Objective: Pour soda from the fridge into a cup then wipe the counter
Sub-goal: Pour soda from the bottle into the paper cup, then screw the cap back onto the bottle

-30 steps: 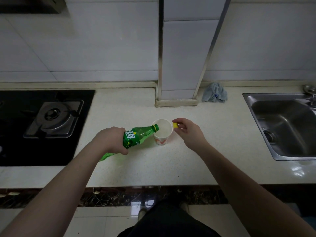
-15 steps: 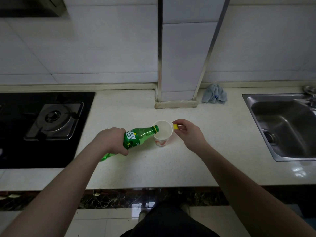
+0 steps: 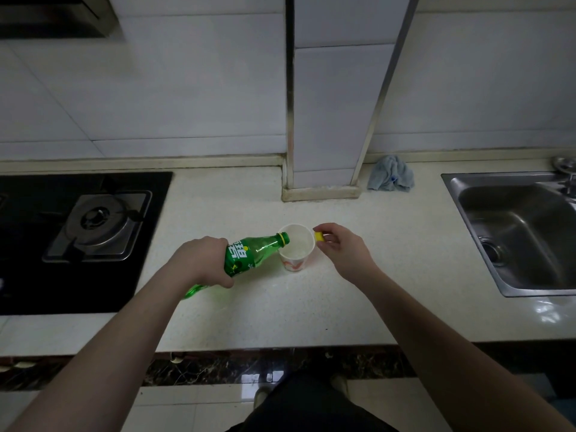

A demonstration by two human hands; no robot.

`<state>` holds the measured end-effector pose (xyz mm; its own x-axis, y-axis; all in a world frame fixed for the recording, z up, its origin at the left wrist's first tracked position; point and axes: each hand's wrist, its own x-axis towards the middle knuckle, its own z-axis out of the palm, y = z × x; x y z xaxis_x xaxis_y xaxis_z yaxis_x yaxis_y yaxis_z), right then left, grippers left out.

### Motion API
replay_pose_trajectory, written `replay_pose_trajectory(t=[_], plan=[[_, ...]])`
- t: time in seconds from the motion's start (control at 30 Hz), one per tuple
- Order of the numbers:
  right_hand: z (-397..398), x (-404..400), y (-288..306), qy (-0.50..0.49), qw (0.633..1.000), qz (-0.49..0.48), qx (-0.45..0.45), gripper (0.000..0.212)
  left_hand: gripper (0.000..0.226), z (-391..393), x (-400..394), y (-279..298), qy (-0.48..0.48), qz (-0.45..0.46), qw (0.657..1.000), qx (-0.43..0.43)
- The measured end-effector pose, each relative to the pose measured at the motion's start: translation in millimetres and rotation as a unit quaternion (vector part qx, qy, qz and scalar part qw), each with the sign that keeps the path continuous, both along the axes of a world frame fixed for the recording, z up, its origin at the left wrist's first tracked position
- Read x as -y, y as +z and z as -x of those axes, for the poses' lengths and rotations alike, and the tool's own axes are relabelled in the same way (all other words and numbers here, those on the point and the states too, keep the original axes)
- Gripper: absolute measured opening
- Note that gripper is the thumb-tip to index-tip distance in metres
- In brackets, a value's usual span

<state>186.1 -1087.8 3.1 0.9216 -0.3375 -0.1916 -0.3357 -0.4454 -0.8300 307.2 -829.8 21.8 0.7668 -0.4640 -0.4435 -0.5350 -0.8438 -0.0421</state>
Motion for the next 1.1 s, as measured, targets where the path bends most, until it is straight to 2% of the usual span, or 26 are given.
replay_pose_trajectory(t=[1.1], plan=[[0.8,-1.4,-12.0,-0.008,1.000,-0.001,-0.006,0.027,0.054,2.8,0.1,0.8,-0.001,-0.008,1.000,0.002]])
